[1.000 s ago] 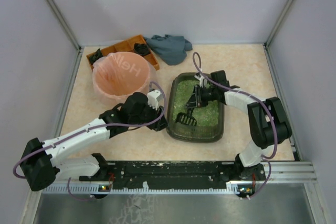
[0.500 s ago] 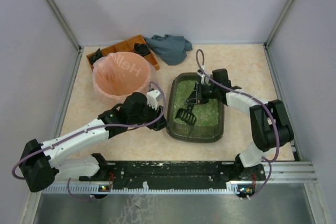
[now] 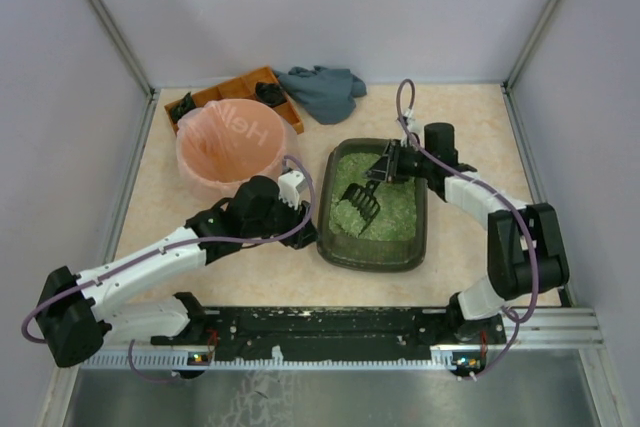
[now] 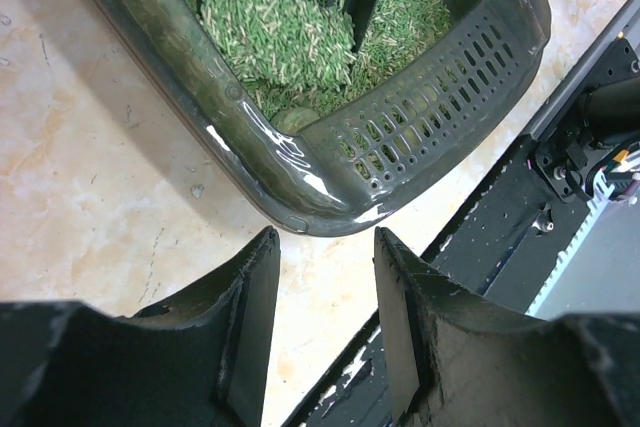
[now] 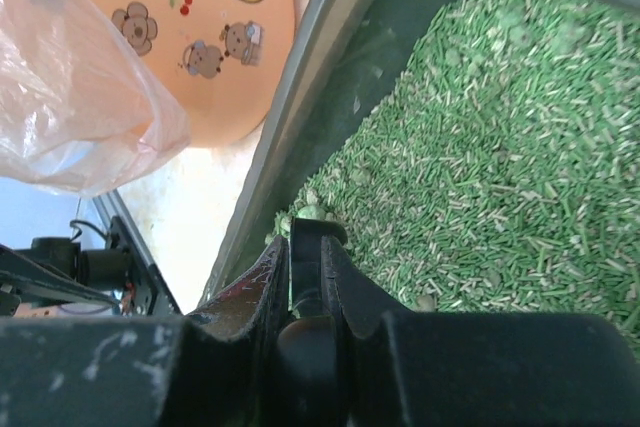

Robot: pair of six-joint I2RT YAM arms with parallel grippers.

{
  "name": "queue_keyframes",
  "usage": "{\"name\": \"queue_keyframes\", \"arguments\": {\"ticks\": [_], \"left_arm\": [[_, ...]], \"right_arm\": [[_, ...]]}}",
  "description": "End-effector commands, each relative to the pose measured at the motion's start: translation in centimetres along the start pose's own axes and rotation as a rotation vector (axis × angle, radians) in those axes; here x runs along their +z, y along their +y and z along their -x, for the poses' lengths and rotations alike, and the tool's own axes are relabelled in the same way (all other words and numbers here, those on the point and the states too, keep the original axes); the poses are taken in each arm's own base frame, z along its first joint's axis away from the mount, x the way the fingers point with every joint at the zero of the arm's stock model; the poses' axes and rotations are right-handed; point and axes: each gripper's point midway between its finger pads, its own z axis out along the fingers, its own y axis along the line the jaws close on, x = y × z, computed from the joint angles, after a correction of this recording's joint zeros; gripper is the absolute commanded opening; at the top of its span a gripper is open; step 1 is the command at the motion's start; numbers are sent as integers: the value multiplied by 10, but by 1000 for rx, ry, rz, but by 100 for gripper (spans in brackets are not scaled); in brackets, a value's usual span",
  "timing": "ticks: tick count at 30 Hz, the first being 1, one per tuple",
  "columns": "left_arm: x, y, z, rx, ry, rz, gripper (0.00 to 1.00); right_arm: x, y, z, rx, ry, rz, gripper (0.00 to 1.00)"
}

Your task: Clean the litter box

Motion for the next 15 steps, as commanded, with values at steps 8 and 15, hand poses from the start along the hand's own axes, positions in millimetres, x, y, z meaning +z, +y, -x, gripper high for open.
{"name": "queue_keyframes", "arguments": {"ticks": [8,15], "left_arm": [[-5,0,2,21,-11,5,49],[-2,-2,2,19,-10,-7,49]], "right_arm": [[-42,16,70,-246,-243,-114,0],[-88,36,91,-509,-367,-279,0]]}}
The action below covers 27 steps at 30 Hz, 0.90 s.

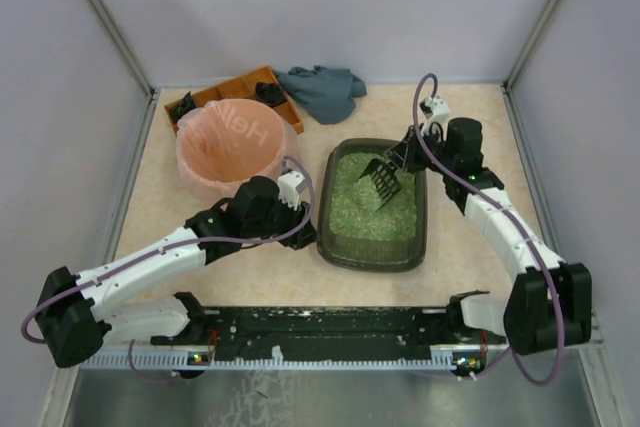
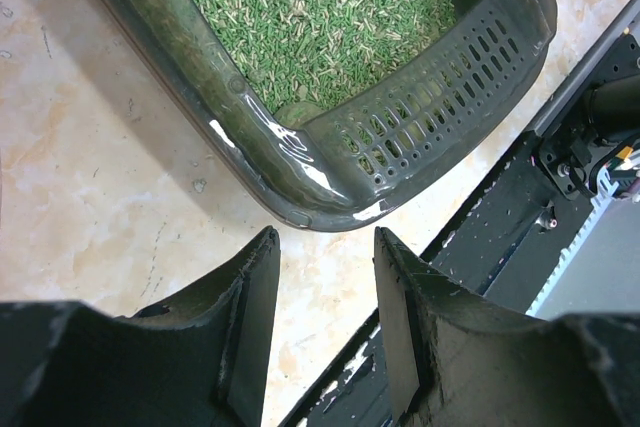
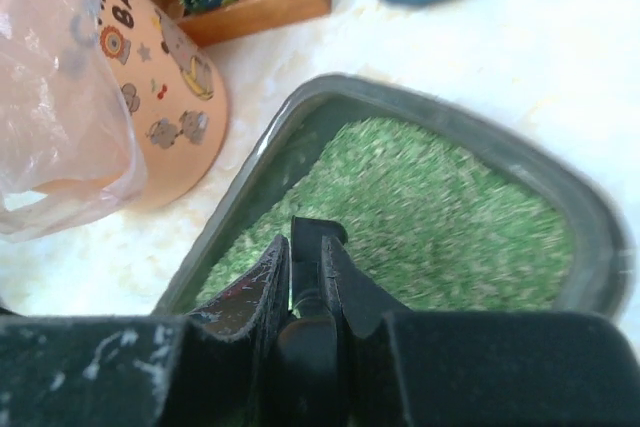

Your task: Clean the litter box

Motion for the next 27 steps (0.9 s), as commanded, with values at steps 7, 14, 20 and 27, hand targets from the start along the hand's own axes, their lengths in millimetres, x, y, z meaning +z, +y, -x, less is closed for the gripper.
{"name": "queue_keyframes", "arguments": {"ticks": [7,14,20,27], "left_arm": [[2,-5,6,16,-19,-21,49],[2,-5,7,15,-22,-20,49],[0,-6,8,10,-23,-21,49],[0,-5,6,12,-21,-16,49]], "right_arm": [[-47,29,58,-489,-129,-216,0],[-39,76,44,-514,-87,18,0],[-19,92,4,-474,27,223,0],[1,82,-23,-444,120,258,0]]}}
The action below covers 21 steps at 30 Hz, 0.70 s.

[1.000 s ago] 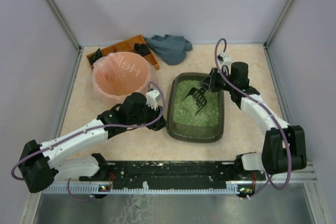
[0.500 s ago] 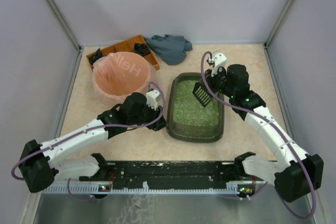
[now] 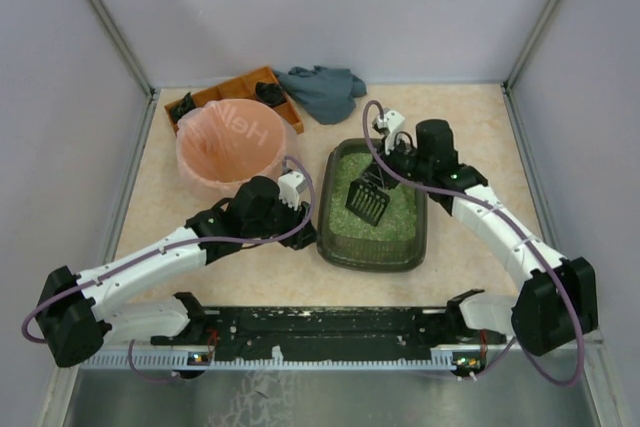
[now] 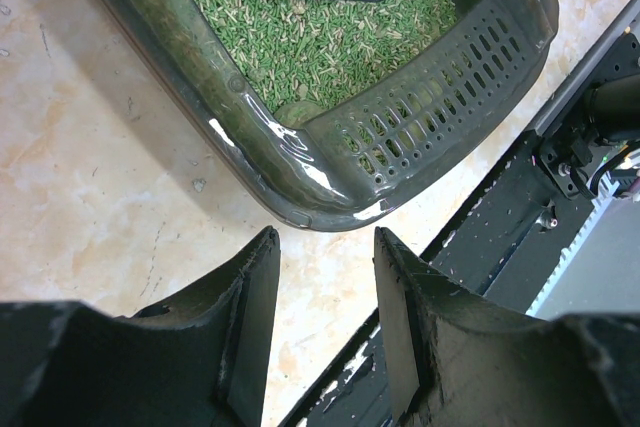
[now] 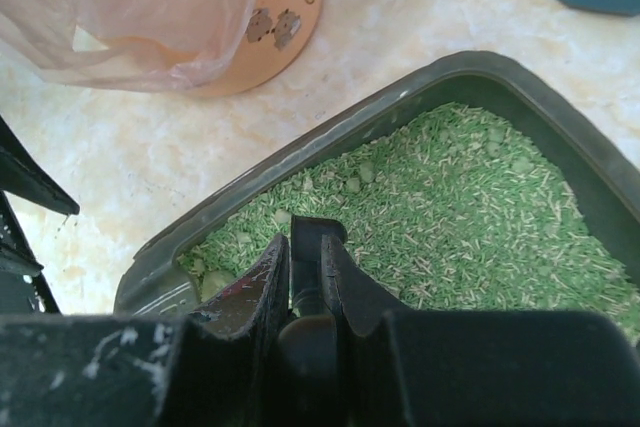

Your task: Clean the litter box

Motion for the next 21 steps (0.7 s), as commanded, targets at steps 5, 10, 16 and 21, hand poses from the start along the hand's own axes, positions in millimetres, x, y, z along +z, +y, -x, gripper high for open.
{"name": "queue_keyframes", "arguments": {"ticks": [5,10,16,21], "left_arm": [[-1,-6,9,15,-27,-21,49],[-1,-6,10,21,-27,-21,49],[-1,-7,10,21,-28,-25,49],[-1,-7,10,18,-30,-28,49]], "right_arm": [[26,8,-24,11,75,91,0],[36,11,-54,26,179,81,0],[46,27,-91,142,300,145,0],[53,34,-131,296,412,162,0]]}}
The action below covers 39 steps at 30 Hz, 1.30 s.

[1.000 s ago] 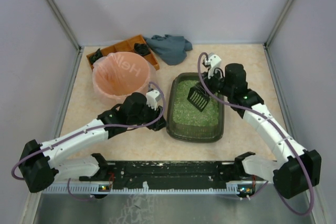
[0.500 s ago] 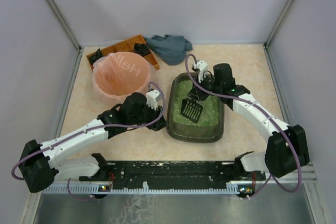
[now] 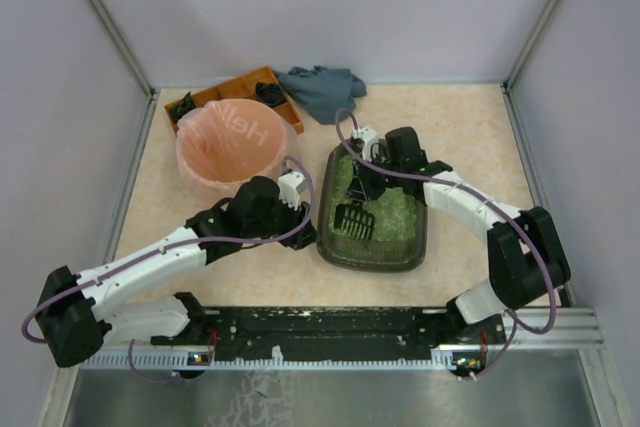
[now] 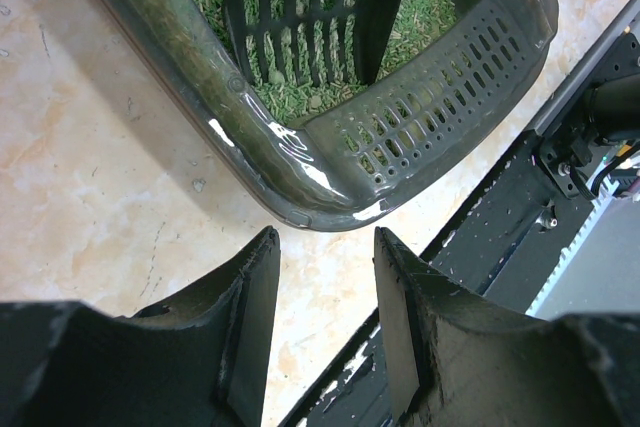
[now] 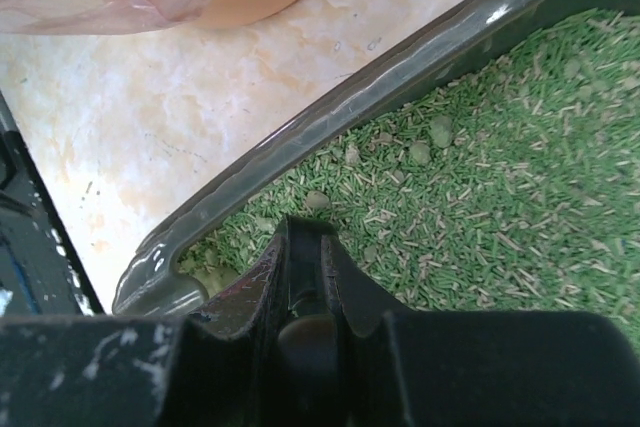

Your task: Clean the litter box

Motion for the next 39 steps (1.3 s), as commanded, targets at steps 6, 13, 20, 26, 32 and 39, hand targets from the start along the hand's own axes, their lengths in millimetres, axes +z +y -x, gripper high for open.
{"name": "queue_keyframes", "arguments": {"ticks": [6,13,20,26,32,39], "left_arm": [[-2,-6,9,21,-26,-20,49],[-4,-5,8,18,-27,-15,49],[-3,-5,8,18,-27,-17,49],[-4,-6,9,17,-31,-20,49],[-6,-3,6,20,-28,-7,49],[-5,-3,7,21,-28,-7,48]], "right_arm": [[27,21,-75,338,201,122,0],[18,11,-58,543,86,124,0],[-3,-1,-28,626,-37,91,0],[-3,-7,-17,681,-100,85,0],[-10,-12,-1,694,-187,84,0],[-21,-14,31,578,-275,74,0]]}}
